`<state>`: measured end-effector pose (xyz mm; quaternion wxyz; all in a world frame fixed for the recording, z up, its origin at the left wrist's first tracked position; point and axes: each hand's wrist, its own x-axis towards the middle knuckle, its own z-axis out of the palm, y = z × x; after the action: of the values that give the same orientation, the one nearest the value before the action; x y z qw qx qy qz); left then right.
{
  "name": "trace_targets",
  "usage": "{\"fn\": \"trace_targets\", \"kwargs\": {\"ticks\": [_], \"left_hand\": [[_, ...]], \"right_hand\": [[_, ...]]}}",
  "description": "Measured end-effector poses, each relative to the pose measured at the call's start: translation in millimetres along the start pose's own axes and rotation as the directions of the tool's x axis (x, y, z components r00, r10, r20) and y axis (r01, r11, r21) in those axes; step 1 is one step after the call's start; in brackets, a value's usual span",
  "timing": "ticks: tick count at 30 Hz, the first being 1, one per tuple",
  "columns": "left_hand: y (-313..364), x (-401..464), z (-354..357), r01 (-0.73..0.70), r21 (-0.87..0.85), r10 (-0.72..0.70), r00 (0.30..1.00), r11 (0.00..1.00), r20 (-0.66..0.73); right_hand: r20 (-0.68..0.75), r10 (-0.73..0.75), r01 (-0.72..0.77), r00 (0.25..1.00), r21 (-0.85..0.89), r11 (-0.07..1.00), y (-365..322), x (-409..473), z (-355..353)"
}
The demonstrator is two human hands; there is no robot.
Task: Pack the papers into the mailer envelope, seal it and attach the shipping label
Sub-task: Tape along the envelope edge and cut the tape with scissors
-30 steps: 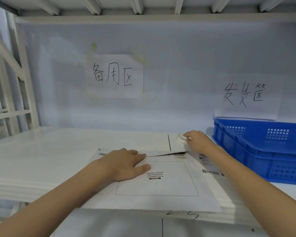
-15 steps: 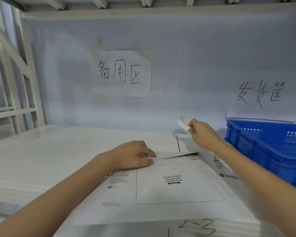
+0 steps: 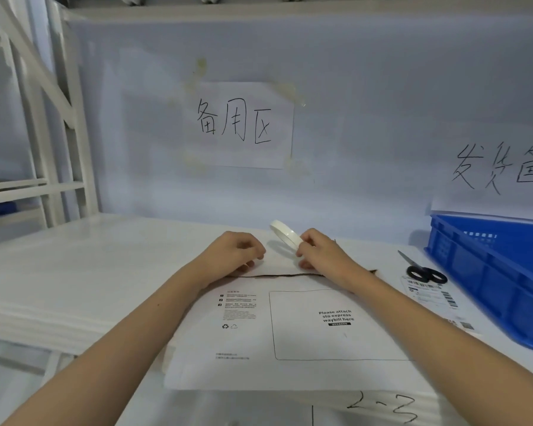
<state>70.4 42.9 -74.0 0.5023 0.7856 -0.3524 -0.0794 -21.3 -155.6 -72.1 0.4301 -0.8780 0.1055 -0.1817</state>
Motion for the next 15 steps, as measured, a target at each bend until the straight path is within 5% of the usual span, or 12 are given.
{"fn": "trace_targets", "kwargs": {"ticks": [5,11,15], "left_hand": [[-3.4,3.4,-5.4,0.044,-0.090,-0.052,0.995,0.995,-0.089],[-2.6,-0.8,-6.4,-0.122,-0.044,0.122,0.993,0.992,0.003],[1.8,-4.0,-4.9,-0.113,-0.081,0.115,0.993,0.990,0.022]], "right_hand": [[-0.052,-0.098,0.094,0.994,-0.069,0.993,8.8,-7.4,4.6],[0.003,-0.307,0.299,0.952,-0.246,0.922,7.0,-17.6,8.6],[-0.030,-0.376,0.360,0.926,-0.229,0.904,6.4,-17.1,7.9]]}}
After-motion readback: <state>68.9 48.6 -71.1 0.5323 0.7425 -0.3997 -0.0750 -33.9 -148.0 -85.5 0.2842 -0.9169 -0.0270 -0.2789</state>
